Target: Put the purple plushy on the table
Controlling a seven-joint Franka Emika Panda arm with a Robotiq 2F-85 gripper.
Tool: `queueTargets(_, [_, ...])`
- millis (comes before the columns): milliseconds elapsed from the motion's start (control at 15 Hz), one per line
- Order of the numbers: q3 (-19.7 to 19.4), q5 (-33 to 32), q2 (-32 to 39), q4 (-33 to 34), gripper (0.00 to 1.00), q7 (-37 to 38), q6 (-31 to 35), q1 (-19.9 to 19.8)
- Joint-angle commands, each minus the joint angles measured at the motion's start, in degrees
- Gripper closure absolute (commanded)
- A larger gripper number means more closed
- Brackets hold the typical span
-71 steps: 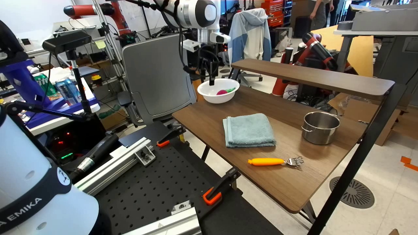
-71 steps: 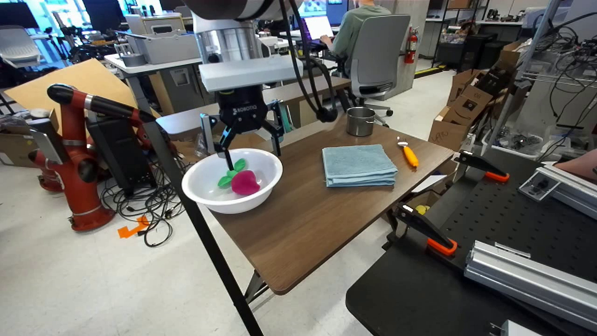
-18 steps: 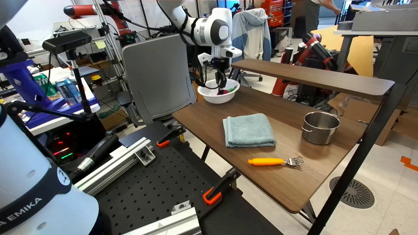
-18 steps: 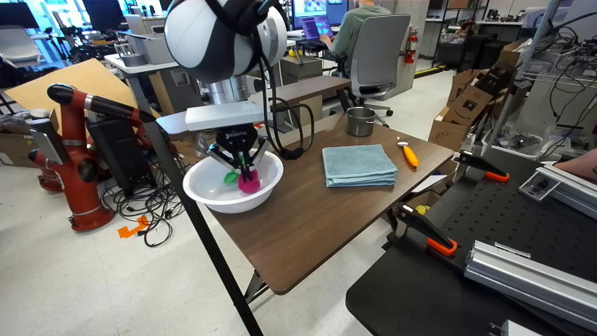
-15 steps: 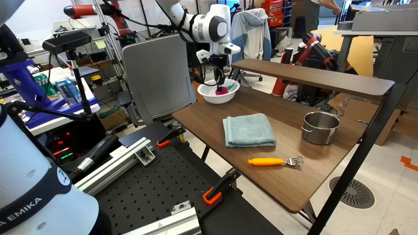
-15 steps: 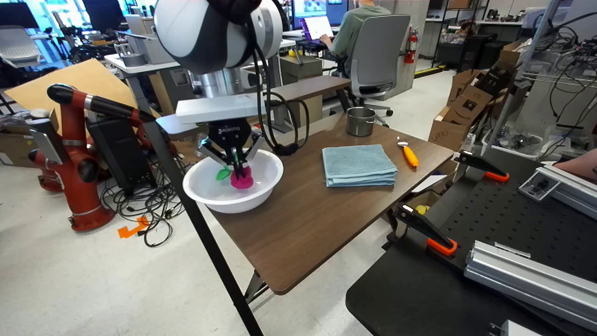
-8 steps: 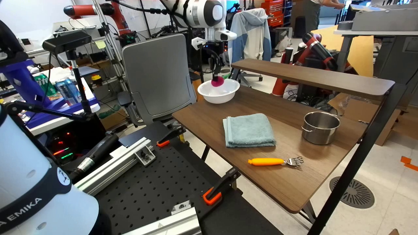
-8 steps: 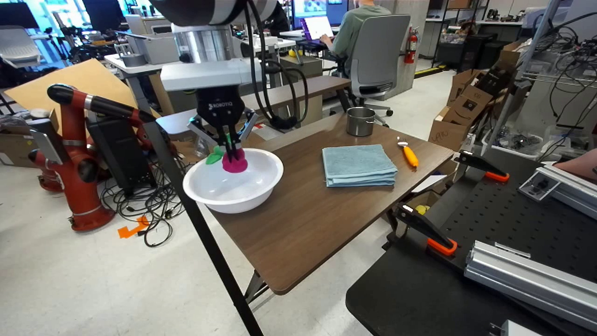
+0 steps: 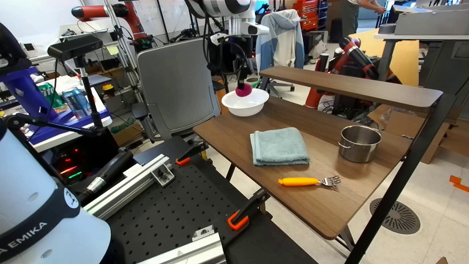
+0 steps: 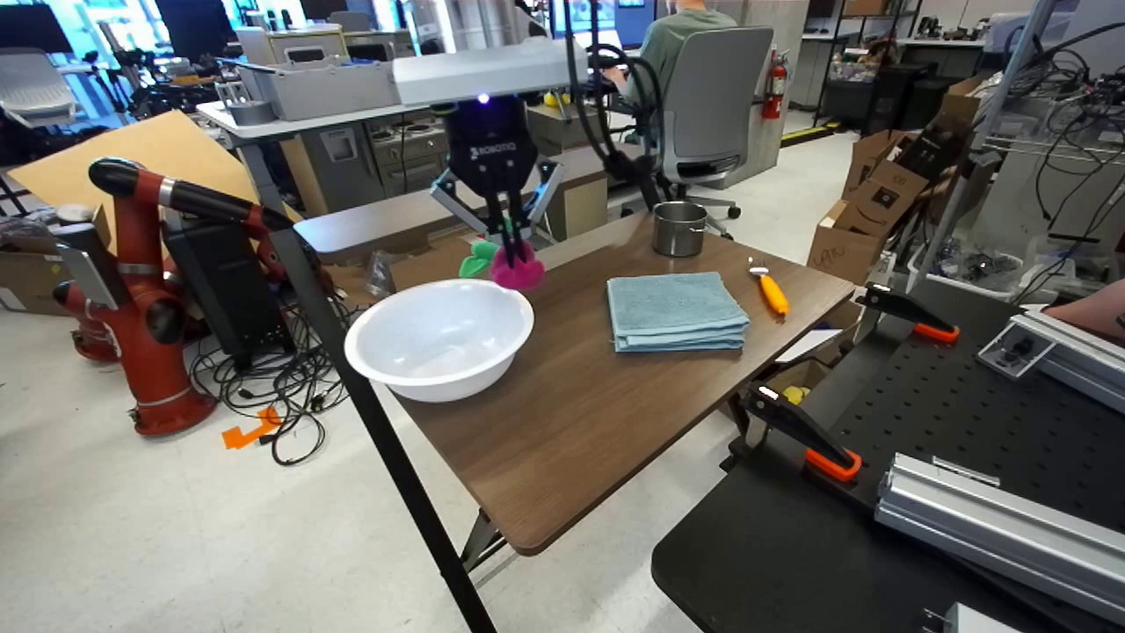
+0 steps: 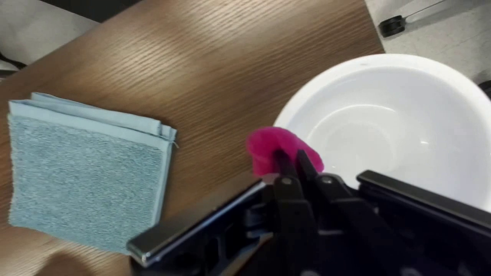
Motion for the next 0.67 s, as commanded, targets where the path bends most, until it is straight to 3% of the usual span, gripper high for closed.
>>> queueTargets(0, [0.1,1.7,-8.2,-11.7,0.99,-2.8,4.0,-3.8])
queueTargets(333, [-1.3,5.0,-16.8,-22.4,0.99,-7.6,7.6,-10.5])
queueTargets(600, [-2.7,9.8,-18.2,-26.3,0.99,-12.8,10.4,-15.7])
